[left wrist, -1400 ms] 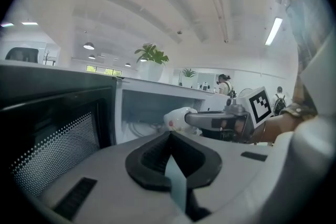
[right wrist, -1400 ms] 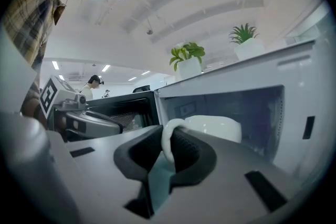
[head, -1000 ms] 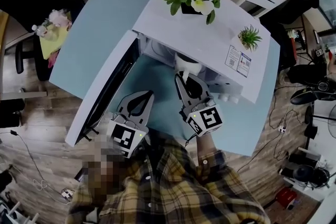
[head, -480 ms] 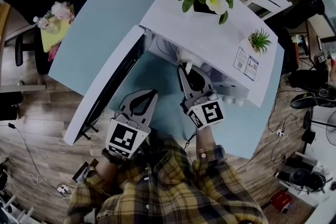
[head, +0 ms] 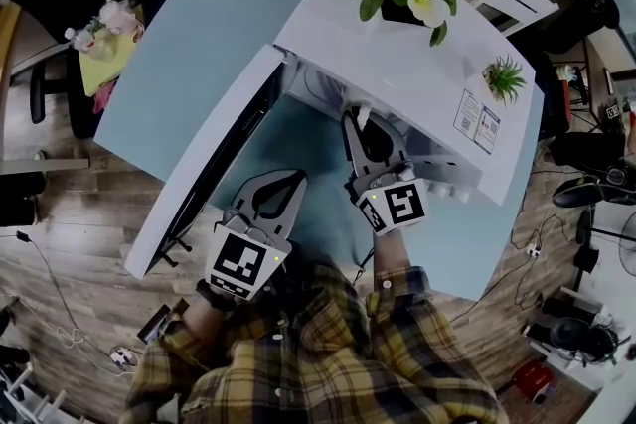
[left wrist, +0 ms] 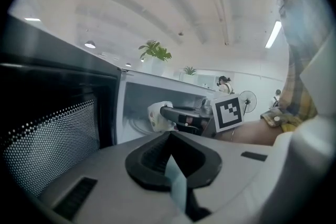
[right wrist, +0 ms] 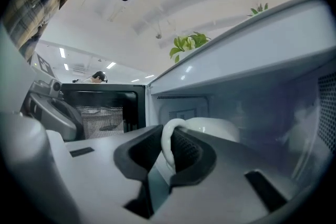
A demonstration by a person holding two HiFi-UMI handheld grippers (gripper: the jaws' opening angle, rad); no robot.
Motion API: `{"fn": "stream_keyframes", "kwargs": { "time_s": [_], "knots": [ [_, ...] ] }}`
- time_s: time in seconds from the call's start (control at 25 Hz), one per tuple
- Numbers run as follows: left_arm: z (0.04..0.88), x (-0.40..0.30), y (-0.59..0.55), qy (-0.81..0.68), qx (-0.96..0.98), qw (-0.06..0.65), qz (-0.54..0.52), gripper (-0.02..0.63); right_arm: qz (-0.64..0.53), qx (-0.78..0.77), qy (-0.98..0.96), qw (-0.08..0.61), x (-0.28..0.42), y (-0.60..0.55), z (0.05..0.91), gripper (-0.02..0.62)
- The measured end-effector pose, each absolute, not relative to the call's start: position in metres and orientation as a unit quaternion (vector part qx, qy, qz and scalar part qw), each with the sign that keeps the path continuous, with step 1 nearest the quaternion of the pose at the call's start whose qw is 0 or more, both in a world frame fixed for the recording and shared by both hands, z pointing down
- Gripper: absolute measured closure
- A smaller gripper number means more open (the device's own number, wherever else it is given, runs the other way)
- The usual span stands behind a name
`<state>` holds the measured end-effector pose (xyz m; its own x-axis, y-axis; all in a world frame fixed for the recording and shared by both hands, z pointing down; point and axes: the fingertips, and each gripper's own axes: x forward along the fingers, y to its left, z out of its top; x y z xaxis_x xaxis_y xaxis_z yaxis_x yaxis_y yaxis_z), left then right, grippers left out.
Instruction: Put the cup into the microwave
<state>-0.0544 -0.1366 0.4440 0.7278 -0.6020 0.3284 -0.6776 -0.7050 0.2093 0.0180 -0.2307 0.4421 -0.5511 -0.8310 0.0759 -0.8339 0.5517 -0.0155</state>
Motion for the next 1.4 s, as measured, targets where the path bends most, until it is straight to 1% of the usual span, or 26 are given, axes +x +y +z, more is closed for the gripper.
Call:
{"fn": "stream_keyframes", "kwargs": {
  "time_s": [0.32, 0.6, 1.16, 1.4],
  "knots": [
    [0.443, -0.054, -0.141, -0.343, 0.921, 0.144, 0.113, 0.614, 0.006, 0.494, -0.869, 0.021, 0.022, -0.238, 0.446, 0.548],
    [0.444, -0.054, -0.133, -0.337, 0.924, 0.141, 0.114, 0.614, 0.015, 0.520, -0.854, 0.011, 0.032, -0.235, 0.453, 0.548],
    [0.445, -0.061, -0.122, -0.342, 0.922, 0.145, 0.109, 0.614, 0.041, 0.547, -0.835, 0.048, 0.032, -0.246, 0.485, 0.549],
    [0.446, -0.063, -0.121, -0.342, 0.922, 0.146, 0.111, 0.614, 0.059, 0.549, -0.832, 0.050, 0.031, -0.246, 0.496, 0.549]
  ]
}}
